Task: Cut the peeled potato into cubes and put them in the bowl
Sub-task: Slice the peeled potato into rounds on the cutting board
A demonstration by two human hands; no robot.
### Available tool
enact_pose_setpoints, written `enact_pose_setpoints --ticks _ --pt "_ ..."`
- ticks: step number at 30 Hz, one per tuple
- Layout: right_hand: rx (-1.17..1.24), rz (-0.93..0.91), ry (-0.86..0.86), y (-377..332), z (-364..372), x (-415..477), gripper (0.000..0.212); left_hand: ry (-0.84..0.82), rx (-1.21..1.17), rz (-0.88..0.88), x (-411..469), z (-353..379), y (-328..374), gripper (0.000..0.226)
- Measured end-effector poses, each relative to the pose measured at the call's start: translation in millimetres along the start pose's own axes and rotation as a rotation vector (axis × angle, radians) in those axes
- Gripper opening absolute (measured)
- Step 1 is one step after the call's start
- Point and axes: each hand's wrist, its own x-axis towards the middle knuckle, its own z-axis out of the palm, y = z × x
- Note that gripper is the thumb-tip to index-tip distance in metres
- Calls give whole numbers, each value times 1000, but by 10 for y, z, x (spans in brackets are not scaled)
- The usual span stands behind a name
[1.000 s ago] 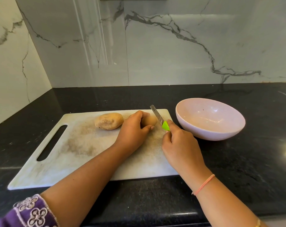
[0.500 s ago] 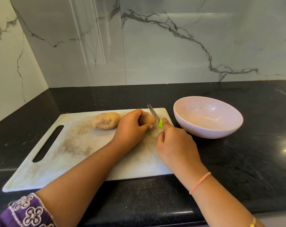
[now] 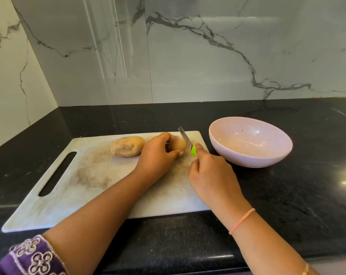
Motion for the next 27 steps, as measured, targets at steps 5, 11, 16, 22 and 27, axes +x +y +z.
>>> enact_pose_setpoints --ticks 5,11,16,22,27 --pt "-92 -21 -23 -21 -29 -6 51 15 40 21 -17 13 1 31" --pt "-121 -8 -71 -8 -31 -32 51 12 60 35 -26 37 16 32" --pt "-154 -17 -86 -24 -37 -41 50 0 74 29 -31 33 26 33" --pt "-210 -44 -110 -41 -62 -149 48 27 132 12 -23 11 2 37" --pt "-185 -21 -104 16 -96 -184 51 10 189 55 -35 25 31 38"
